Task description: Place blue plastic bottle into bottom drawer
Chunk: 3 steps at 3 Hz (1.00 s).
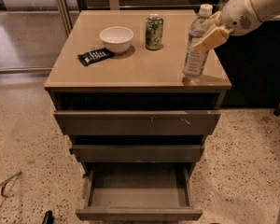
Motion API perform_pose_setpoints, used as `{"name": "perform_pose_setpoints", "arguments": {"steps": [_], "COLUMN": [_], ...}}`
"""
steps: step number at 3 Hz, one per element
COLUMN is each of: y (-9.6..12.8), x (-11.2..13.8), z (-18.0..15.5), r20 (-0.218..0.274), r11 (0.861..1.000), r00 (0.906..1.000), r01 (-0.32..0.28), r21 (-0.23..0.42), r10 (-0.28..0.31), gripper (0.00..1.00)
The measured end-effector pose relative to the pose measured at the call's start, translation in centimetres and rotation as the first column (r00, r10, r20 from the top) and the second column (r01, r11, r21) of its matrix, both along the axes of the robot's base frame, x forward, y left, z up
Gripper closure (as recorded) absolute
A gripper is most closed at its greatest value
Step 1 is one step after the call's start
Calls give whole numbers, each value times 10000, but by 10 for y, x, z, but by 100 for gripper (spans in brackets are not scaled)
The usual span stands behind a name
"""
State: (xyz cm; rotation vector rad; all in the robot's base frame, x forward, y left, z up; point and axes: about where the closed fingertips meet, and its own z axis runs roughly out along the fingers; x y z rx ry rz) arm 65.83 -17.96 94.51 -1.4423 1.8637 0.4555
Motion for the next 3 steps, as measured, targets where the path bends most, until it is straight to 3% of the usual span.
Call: {"name": "perform_pose_setpoints", "arguments": {"steps": [1,3], "y": [-10,-10], "x": [-46,-48], "z": [18,12], "r20": [28,5], "r11": [9991,9991], "r00": [9991,9992], "r01": [-427,-392], "r21": [-55,-139], "r10": [427,392], "gripper": [100,100]}}
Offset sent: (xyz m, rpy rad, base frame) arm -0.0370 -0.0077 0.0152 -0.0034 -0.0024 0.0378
